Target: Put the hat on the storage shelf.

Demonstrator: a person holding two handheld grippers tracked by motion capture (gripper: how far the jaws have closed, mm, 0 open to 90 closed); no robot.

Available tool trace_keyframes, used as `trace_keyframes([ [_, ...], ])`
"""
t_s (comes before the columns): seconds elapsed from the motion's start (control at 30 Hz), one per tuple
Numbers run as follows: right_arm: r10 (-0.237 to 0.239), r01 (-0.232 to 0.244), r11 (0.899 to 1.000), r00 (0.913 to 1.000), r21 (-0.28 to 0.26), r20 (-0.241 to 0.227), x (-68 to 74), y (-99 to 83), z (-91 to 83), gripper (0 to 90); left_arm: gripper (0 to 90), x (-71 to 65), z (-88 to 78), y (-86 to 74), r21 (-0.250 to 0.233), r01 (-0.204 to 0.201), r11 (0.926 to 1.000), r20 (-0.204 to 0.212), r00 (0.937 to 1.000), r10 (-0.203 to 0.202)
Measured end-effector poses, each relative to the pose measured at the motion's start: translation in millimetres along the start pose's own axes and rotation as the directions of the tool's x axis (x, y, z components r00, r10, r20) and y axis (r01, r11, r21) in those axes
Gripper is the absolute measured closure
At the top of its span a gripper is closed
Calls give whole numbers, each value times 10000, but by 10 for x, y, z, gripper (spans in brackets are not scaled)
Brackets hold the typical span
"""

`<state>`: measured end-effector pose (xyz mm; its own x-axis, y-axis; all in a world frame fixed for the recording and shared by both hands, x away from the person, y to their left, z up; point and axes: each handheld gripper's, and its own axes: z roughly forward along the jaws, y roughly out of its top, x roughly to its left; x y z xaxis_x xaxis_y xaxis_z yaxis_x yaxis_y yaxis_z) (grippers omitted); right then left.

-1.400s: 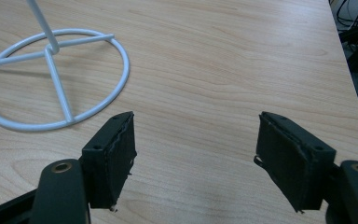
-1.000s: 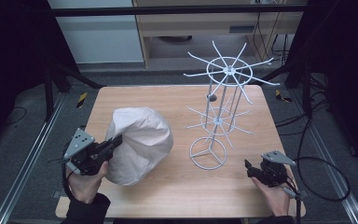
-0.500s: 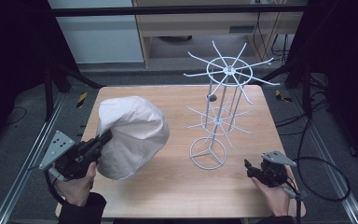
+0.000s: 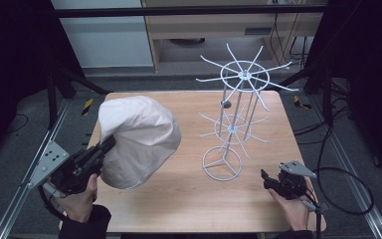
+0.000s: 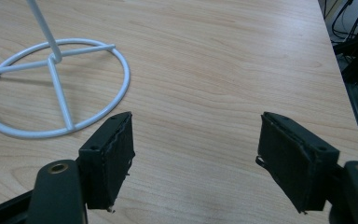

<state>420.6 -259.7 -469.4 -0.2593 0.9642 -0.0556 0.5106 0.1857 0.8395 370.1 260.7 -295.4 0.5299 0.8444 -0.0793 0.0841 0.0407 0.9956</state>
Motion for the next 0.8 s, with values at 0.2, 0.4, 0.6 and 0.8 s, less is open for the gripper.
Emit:
trace_keyframes([
  [0.2, -28, 28, 10000, 10000, -35, 0, 2, 1, -6, 268, 885, 3, -17, 93, -468, 69, 9989, 211, 9998, -60],
  [0.4, -29, 29, 10000, 10000, -95, -5, 4, 2, -12, 266, 885, 10, -20, 173, -874, 177, 9960, 310, 9994, -150],
  [0.6, -131, 130, 9998, 9999, -147, -15, 20, 8, -11, 264, 885, -1, -12, 241, -1316, 328, 9908, 500, 9984, -264],
  [0.8, -138, 138, 9998, 9999, -154, -8, 15, 6, -9, 264, 885, -67, 7, 329, -1737, 434, 9839, 808, 9963, -296],
])
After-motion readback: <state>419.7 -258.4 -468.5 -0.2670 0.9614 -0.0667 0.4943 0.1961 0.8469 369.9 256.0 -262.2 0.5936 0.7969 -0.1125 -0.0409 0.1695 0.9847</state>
